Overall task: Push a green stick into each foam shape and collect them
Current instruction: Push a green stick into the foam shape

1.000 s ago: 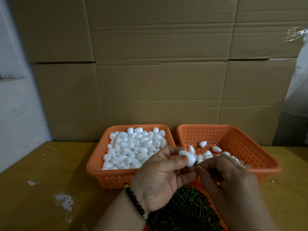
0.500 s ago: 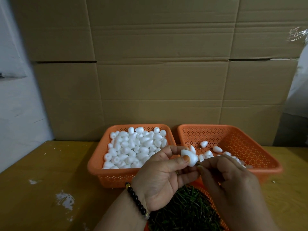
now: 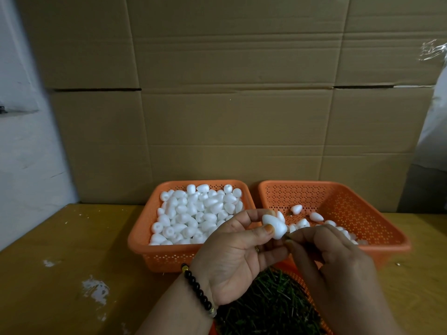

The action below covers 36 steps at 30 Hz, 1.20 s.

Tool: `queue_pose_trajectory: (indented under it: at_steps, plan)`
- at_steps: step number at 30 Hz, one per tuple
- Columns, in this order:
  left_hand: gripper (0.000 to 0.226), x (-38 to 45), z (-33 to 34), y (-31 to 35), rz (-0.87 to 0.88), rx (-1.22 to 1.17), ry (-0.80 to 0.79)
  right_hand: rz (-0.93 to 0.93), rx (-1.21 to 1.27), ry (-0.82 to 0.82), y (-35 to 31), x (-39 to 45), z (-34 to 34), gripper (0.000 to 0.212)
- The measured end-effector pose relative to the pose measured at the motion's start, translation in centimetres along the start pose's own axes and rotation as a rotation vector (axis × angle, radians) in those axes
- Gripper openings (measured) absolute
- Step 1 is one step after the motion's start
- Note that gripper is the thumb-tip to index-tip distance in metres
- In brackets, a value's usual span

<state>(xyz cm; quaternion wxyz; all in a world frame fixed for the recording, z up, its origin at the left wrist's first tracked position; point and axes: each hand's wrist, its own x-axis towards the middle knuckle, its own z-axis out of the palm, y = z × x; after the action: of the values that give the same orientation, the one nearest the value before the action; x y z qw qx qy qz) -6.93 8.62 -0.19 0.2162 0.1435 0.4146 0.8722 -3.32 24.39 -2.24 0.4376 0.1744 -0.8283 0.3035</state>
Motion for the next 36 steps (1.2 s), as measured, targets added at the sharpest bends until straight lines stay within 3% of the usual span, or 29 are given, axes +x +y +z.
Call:
queue_pose_trajectory:
  at_steps: [12,36]
  plan:
    - [0.04,0.22,-0.63,0.06,0.111,0.098,0.051,-0.017,-0.033,-0.029,-0.68,0.12,-0.44,0.026]
    - [0.035,-0.01,-0.23,0.01,0.039,-0.038,-0.078,-0.046,-0.074,-0.008,-0.64,0.09,-0.36,0.02]
